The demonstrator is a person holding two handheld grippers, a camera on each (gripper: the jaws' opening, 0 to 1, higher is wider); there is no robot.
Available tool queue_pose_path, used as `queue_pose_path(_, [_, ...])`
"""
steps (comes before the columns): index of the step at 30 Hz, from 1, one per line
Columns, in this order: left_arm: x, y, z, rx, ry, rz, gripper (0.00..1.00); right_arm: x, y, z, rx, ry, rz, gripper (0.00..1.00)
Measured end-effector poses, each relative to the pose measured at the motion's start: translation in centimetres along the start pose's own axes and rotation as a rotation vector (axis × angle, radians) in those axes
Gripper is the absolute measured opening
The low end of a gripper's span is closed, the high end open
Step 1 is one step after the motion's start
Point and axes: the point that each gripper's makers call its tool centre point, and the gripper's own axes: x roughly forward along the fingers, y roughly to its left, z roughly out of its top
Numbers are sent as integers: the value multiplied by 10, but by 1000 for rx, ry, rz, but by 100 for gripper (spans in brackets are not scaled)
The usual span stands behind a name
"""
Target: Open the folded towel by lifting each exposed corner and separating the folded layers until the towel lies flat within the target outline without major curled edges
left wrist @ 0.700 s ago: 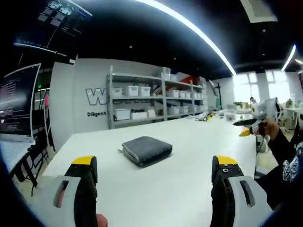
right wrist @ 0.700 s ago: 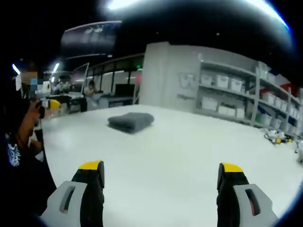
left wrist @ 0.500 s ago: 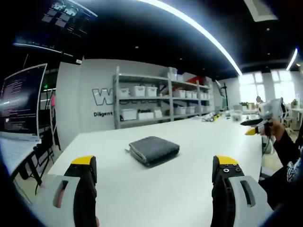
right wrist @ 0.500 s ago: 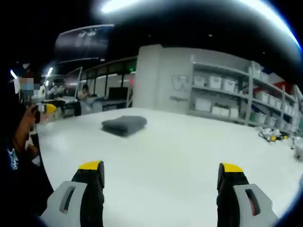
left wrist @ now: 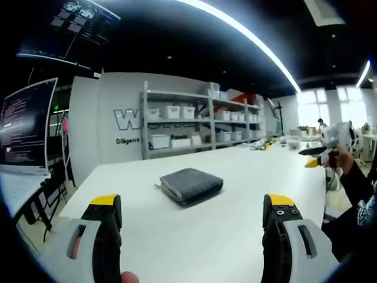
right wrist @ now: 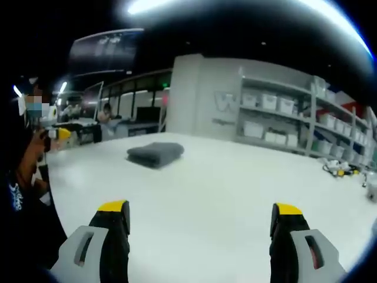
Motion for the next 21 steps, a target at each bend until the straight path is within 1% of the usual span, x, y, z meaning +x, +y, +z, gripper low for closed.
queue_pose_path(8, [1,-5,-1,9,3,-17,97,-1,0,0,-4,-1,4,99])
queue_pose_path(15, [1,-2,-2,6,5,-12,96,1,-1,-2,-3,6,1,100])
queue_pose_path(18, [0,0,0,-2,-10,-8,96,0,-2,-1,1,2,-5,100])
queue_pose_path(21, [-1,-1,1,-5,-10,-11,96,0,-2,-1,3,3,-7,100])
